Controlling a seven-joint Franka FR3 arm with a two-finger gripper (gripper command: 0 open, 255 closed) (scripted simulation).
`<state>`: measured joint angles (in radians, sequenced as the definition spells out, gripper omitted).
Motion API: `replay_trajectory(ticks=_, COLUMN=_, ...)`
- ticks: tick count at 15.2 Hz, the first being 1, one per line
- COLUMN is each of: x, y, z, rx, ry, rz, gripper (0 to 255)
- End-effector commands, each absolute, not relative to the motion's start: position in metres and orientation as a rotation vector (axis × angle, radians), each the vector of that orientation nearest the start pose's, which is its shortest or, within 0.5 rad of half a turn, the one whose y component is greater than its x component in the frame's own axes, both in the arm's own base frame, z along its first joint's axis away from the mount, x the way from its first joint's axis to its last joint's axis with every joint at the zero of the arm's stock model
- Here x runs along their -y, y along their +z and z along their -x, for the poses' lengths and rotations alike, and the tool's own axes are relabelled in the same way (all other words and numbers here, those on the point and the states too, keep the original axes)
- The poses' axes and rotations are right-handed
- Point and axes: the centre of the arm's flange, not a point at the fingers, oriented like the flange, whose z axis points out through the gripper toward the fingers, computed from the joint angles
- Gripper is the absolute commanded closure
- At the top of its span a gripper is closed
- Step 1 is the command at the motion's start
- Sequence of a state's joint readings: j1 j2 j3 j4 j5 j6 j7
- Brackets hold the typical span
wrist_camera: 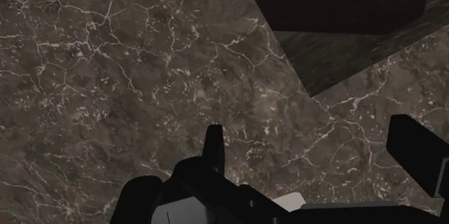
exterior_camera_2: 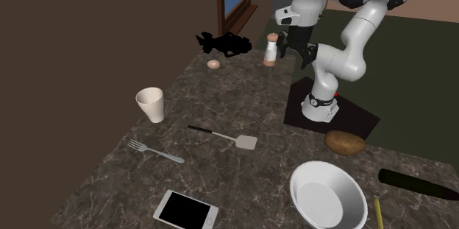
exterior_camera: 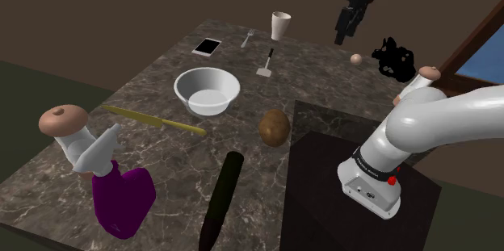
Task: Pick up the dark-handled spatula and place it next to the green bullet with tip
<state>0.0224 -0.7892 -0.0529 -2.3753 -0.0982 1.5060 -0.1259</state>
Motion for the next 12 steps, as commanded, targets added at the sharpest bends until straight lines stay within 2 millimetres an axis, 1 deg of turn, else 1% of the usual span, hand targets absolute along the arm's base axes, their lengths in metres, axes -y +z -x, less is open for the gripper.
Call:
replay_trajectory(ticks=1, x=0.025, y=0.577, z=-0.298, rx=0.176, ry=0.136, rz=3.189, gripper=0)
replay_trajectory(ticks=7, x=0.007, y=0.532, z=-0.356, rx=-0.184, ry=0.089, rz=3.186, gripper=0)
replay_trajectory(ticks=12, x=0.003, y=0.496, z=-0.408, rx=-0.482, ry=0.050, rz=3.152, gripper=0)
